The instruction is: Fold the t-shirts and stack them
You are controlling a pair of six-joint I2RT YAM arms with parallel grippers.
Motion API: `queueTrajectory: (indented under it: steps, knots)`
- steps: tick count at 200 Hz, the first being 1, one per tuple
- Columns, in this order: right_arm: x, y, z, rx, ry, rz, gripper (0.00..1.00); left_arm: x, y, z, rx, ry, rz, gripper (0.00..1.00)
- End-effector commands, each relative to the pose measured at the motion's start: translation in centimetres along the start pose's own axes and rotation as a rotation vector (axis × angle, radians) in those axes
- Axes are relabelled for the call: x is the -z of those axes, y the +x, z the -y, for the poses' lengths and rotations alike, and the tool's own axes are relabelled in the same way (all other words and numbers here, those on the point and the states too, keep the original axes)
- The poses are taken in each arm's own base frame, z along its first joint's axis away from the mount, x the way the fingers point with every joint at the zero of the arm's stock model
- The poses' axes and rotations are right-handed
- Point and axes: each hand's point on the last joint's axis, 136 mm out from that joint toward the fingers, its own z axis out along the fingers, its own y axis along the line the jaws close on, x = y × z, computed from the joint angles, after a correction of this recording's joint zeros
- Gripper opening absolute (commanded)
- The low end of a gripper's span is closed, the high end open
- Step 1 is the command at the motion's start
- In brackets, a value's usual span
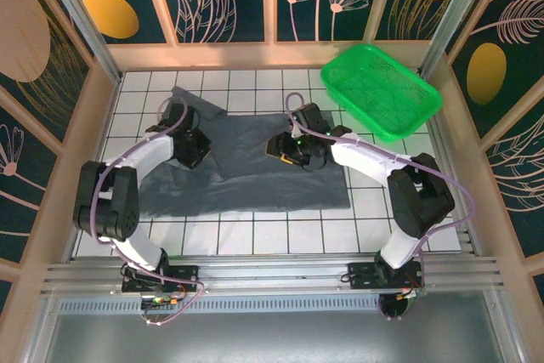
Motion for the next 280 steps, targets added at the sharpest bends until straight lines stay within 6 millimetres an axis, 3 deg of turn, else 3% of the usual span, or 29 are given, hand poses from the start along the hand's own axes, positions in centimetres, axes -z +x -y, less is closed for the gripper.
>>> queueTrajectory:
  steps: [1,44,90,157,232,250,259,267,280]
  knots:
    - [1.8,-1.0,-1.3,0.008,-0.031,0.040,0.55,-0.9,0.5,-0.2,-0.115,-0.088,-0.021,0.00]
    - [2.1,-0.9,-0.7,-0.007,-0.026,0.039,0.56,-2.8,1.0,0.5,-0.216,-0.147,-0.052,0.00]
    - [2.1,-1.0,-0.2,-0.011,-0.022,0.035,0.55,-3.5,1.5,1.1,-0.266,-0.161,-0.065,0.00]
    - [1.8,-1.2,0.2,-0.020,-0.015,0.031,0.56,-1.8,1.7,3.7,-0.302,-0.099,-0.034,0.00]
    - [1.8,-1.1,0.7,-0.037,-0.002,0.034,0.56,-2.7,2.6,3.4,-0.356,-0.109,-0.083,0.00]
    - [2.1,-1.1,1.6,-0.052,0.028,0.057,0.55,-2.2,2.1,3.6,-0.375,-0.122,-0.063,0.38]
    - [2.3,-1.0,2.3,-0.061,0.054,0.076,0.55,-1.4,1.5,3.7,-0.383,-0.135,-0.029,0.50]
    - [2.6,-0.8,3.3,-0.075,0.082,0.094,0.55,-0.4,0.7,3.9,-0.386,-0.141,0.015,0.56]
    - [3.3,-0.5,5.2,-0.106,0.129,0.126,0.53,1.4,-0.3,4.0,-0.381,-0.134,0.078,0.56]
